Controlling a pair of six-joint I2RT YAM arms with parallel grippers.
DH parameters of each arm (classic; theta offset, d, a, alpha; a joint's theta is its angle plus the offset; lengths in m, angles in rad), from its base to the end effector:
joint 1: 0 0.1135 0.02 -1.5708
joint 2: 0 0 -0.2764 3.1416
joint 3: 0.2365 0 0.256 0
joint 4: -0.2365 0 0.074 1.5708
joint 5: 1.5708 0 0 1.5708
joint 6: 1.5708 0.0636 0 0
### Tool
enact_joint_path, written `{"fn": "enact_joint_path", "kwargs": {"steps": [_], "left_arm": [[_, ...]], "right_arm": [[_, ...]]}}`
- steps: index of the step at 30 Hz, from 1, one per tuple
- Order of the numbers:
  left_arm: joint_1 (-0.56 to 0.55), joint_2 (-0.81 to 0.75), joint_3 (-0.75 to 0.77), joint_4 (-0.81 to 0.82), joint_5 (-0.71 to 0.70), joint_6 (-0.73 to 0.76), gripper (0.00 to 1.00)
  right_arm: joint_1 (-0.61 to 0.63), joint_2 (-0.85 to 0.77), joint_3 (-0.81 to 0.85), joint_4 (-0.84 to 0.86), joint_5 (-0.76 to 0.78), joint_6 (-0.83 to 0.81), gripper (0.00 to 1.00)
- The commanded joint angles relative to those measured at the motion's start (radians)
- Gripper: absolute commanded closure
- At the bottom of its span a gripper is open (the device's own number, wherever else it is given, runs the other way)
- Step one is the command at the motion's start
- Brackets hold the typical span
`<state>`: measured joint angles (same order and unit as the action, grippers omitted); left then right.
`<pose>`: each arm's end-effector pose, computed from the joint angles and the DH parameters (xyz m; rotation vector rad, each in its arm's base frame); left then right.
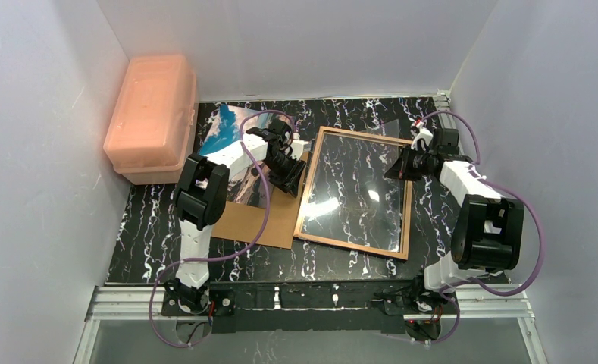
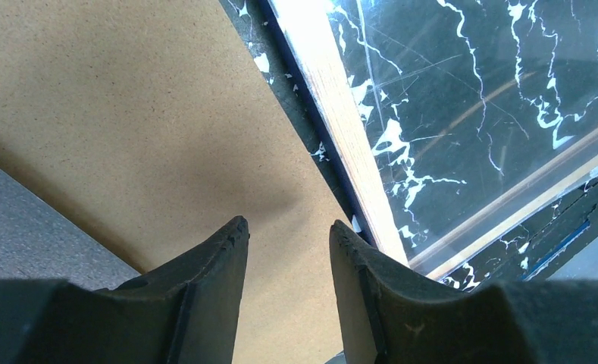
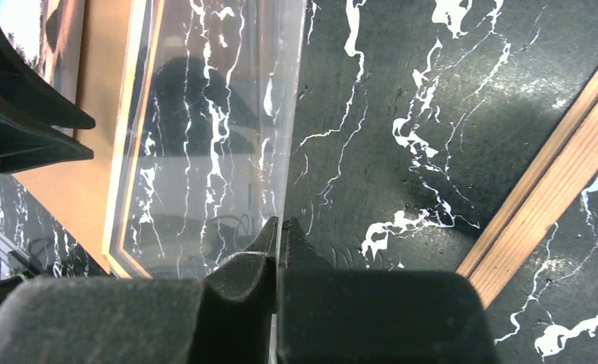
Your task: Put the photo into the frame
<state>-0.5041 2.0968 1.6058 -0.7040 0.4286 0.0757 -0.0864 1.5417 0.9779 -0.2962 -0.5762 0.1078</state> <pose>0.3856 -0.2429 0.1654 0.9059 2.6338 -0.7043 0.3392 0.0054 0.2110 -0.0294 2.3641 0.7057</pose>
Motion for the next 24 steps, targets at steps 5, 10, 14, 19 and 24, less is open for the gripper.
{"fn": "enact_joint_path", "kwargs": {"steps": [5,10,14,19,24], "left_arm": [[-0.013,-0.051,0.040,-0.020,0.020,0.014,0.58],[-0.017,-0.054,0.046,-0.031,0.012,0.015,0.58],[-0.017,-0.065,0.046,-0.031,0.012,0.017,0.59],[-0.018,-0.067,0.042,-0.031,0.010,0.022,0.59],[-0.018,-0.068,0.039,-0.030,0.011,0.026,0.59]], "right_arm": [[-0.001,-0.028,-0.003,0.013,0.109,-0.041,0.99],[-0.003,-0.031,-0.045,0.060,0.161,0.000,0.99],[-0.002,-0.032,-0.062,0.083,0.169,0.013,0.99],[-0.003,-0.045,-0.069,0.084,0.200,0.013,0.99],[-0.002,-0.069,-0.084,0.086,0.251,0.016,0.99]]}}
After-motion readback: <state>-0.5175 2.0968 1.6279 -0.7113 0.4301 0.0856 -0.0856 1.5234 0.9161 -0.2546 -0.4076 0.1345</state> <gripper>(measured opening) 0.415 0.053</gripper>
